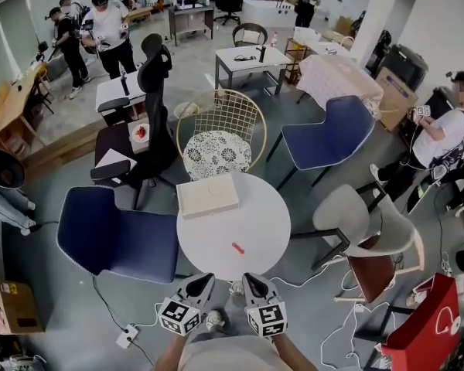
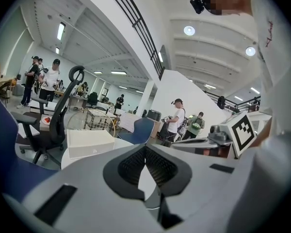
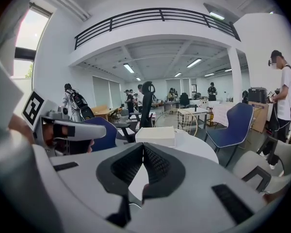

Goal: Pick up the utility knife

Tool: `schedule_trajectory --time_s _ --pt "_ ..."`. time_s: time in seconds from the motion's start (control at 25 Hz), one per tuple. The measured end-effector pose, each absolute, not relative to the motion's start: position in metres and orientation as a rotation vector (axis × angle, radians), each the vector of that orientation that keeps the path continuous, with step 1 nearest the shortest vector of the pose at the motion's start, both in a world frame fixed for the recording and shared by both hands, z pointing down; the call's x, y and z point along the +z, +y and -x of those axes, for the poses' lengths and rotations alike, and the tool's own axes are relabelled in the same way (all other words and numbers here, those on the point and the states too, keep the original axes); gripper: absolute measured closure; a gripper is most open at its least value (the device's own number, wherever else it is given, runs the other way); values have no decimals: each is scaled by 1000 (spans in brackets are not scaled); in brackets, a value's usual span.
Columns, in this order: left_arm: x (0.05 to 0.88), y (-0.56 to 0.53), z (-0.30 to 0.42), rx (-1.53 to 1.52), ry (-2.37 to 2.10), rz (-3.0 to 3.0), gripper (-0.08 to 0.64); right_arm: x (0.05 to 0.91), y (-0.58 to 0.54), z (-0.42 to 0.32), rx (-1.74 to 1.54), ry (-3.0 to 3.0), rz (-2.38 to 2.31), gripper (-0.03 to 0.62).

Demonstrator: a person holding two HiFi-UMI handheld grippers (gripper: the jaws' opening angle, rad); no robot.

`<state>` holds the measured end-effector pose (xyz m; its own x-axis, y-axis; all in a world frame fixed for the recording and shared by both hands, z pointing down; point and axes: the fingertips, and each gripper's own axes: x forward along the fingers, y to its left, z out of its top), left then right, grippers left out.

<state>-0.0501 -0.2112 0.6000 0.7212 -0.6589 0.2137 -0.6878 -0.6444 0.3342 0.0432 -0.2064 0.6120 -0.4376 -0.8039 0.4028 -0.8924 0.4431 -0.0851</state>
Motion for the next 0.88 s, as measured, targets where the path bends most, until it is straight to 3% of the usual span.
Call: schedule_trajectory --time_s 0.88 --pt "669 -246 28 219 -1015 -2399 548 696 -240 -55 610 -2322 -1277 575"
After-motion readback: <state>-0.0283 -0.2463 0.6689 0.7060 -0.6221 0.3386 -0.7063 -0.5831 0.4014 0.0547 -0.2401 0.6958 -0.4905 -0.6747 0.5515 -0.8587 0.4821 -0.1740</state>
